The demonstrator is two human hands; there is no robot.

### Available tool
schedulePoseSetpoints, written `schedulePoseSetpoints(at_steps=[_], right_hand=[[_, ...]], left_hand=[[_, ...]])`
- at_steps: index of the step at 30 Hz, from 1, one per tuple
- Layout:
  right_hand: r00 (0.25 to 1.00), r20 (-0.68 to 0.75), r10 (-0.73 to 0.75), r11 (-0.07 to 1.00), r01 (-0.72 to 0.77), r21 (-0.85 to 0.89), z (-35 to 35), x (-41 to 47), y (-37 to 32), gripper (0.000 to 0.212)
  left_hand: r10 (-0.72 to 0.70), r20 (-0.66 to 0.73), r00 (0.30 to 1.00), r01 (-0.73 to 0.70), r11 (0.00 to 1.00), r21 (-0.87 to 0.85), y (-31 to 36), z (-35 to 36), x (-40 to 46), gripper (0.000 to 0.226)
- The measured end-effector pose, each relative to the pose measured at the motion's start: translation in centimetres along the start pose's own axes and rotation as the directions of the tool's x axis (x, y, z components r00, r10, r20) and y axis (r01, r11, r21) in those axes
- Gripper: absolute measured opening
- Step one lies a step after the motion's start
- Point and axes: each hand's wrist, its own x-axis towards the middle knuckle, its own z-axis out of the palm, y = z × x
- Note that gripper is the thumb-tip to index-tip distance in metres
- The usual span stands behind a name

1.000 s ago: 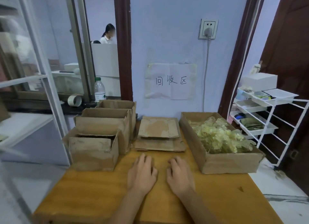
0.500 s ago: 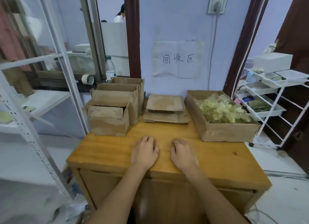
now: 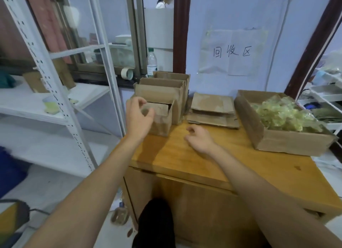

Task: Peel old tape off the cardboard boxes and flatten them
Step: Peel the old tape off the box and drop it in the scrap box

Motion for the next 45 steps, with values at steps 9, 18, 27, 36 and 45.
schedulePoseSetpoints(at_steps=[9,18,27,36,45], right_hand=[[0.992,0.093,0.082,0.910,-0.112,0.399,6.3,3.7,-5.3,0.089],[0.994,0.066,0.090,0.871,-0.110,0.479,6.6,4.2,-2.8,0.083],[0.989,-0.116,0.094,0.840,-0.016,0.542,4.6,0.1,0.6,0.079],[0.916,-0.310,0.253,0.749,0.017,0.662,-0.3,-4.0,5.3,0.056],[0.954,-0.269,0.135,0.819,0.045,0.572,-4.4,-6.0,11.5,0.064]], left_hand=[[-0.519,0.261,0.814,0.579,0.761,-0.291,-6.1,-0.8,3.4,0.088],[-0.451,0.308,0.837,0.542,0.755,-0.368,-7.4,0.0,1.9,0.044],[-0.383,0.339,0.859,0.497,0.781,-0.377,-6.3,1.3,-1.2,0.039],[-0.280,0.539,0.794,0.540,0.732,-0.416,-0.9,7.0,-4.9,0.035],[-0.429,0.552,0.715,0.661,0.670,-0.336,2.6,13.8,-6.6,0.050]])
